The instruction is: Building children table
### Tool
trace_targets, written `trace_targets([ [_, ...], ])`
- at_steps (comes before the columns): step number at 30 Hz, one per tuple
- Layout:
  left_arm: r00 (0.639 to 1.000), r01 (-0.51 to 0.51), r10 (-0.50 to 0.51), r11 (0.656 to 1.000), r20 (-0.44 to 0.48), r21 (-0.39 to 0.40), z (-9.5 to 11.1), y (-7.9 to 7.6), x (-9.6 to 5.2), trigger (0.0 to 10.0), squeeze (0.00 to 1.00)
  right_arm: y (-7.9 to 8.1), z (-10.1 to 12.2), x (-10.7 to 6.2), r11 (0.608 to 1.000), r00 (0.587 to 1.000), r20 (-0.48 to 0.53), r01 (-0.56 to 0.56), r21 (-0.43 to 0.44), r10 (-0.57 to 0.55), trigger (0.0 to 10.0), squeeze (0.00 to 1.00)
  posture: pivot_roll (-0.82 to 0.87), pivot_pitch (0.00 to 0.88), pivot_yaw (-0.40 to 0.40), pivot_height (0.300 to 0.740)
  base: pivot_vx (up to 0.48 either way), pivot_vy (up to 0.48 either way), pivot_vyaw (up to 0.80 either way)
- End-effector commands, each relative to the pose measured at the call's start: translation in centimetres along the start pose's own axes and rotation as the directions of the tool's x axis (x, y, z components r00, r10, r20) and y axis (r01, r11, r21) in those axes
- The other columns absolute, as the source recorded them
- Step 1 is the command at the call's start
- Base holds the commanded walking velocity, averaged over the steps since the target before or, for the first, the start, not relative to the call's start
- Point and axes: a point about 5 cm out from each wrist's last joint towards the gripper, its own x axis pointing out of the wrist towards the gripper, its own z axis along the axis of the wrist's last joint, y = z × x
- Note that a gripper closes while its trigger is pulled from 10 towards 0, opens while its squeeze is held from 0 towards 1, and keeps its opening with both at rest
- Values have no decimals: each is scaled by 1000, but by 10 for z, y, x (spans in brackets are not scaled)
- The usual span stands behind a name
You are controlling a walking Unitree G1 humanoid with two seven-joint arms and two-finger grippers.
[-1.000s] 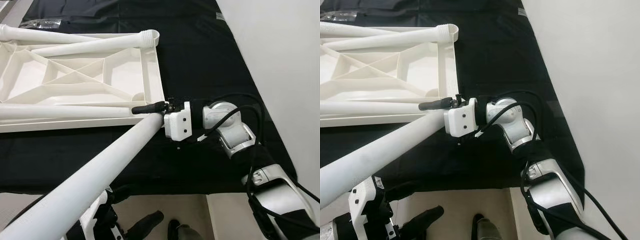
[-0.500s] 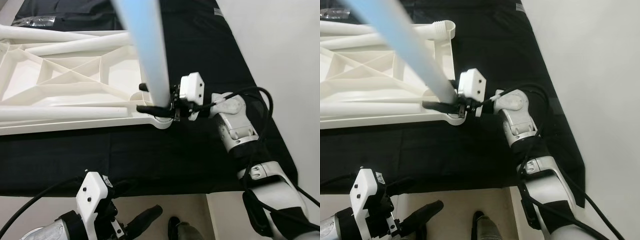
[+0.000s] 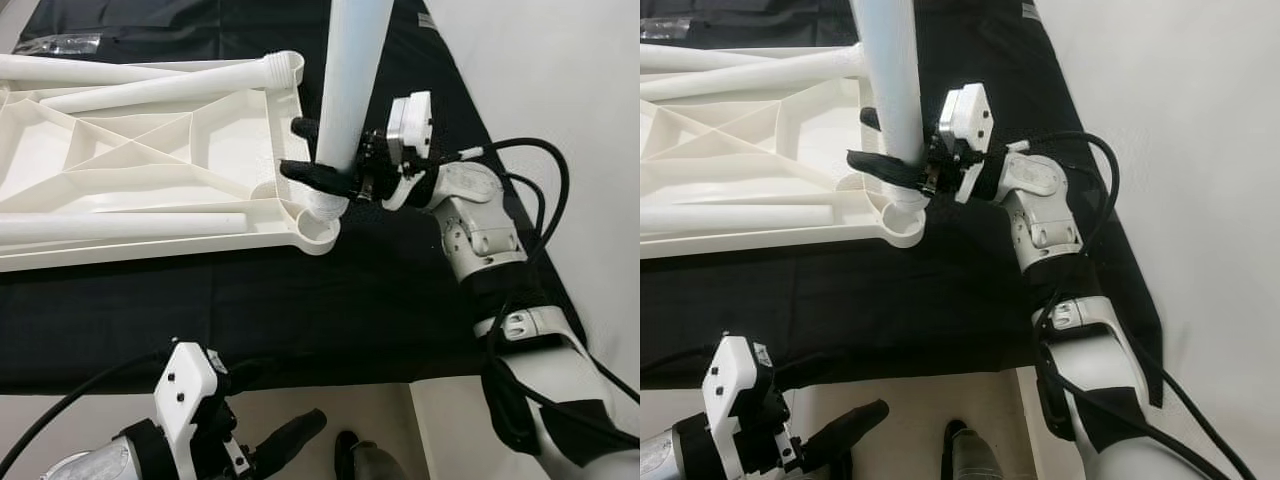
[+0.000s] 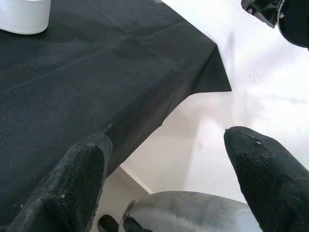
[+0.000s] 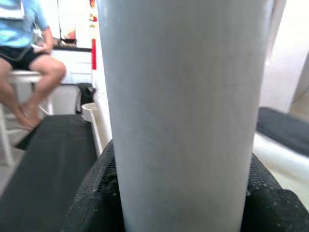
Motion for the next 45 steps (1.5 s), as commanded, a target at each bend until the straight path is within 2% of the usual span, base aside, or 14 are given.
trace_targets([
  [1,1000,12,-12,1000,-22,-18,-6,-1,-1,10000,0,5,-9,1,997,1000,2,-25,77,25,10000,0,69,320,-68,740,0,0,0],
  [2,1000,12,-12,1000,-22,-18,-6,-1,-1,10000,0,5,-9,1,997,1000,2,-25,77,25,10000,0,69,320,-68,740,0,0,0],
  [4,1000,14,-15,1000,-22,-19,-6,-2,-1,10000,0,15,-34,3,982,997,-58,-32,188,43,10000,0,70,320,-70,740,0,0,0],
  [8,1000,15,-15,1000,-21,-20,-5,-2,-1,10000,0,17,-40,4,979,996,-74,-29,203,45,10000,0,70,320,-70,740,0,0,0],
  [10,1000,14,-14,1000,-21,-19,-5,-4,-1,10000,0,21,-62,3,973,988,-153,26,229,9,10000,0,78,325,-71,740,0,0,0],
  [14,1000,14,-14,1000,-20,-19,-5,-4,-1,10000,0,22,-66,3,971,985,-172,42,237,-1,10000,0,78,325,-71,740,0,0,0],
  [19,1000,16,-16,1000,-20,-22,-5,-5,-2,10000,0,16,-75,-1,954,969,-233,146,263,-84,10000,0,75,327,-73,740,0,0,0],
  [23,1000,19,-19,999,-17,-26,-5,-6,-1,10000,0,6,-72,-8,915,967,-211,211,344,-143,10000,0,39,327,-86,740,0,0,0],
  [26,1000,18,-18,999,-15,-28,-6,-6,0,10000,0,3,-69,-10,905,969,-187,221,364,-161,10000,0,31,328,-87,740,0,0,0],
  [29,1000,18,-18,999,-14,-28,-6,-7,0,10000,0,0,-67,-11,902,969,-177,229,366,-175,10000,0,25,325,-87,740,0,0,0],
  [39,1000,24,-25,999,-14,-28,-7,-7,1,10000,0,-16,-65,-17,896,914,-247,379,231,-323,10000,0,26,313,-76,740,0,0,0],
  [42,1000,23,-23,999,-12,-27,-7,-6,2,10000,0,-7,-66,-14,950,941,-260,263,166,-215,10000,0,23,312,-76,740,0,0,0],
  [44,1000,23,-23,999,-12,-27,-7,-6,2,10000,0,-7,-66,-14,950,941,-260,263,166,-215,10000,0,23,312,-76,740,0,0,0],
  [45,1000,23,-23,999,-12,-27,-7,-6,2,10000,0,-3,-67,-13,963,951,-260,216,162,-169,10000,0,23,312,-76,740,0,0,0],
])
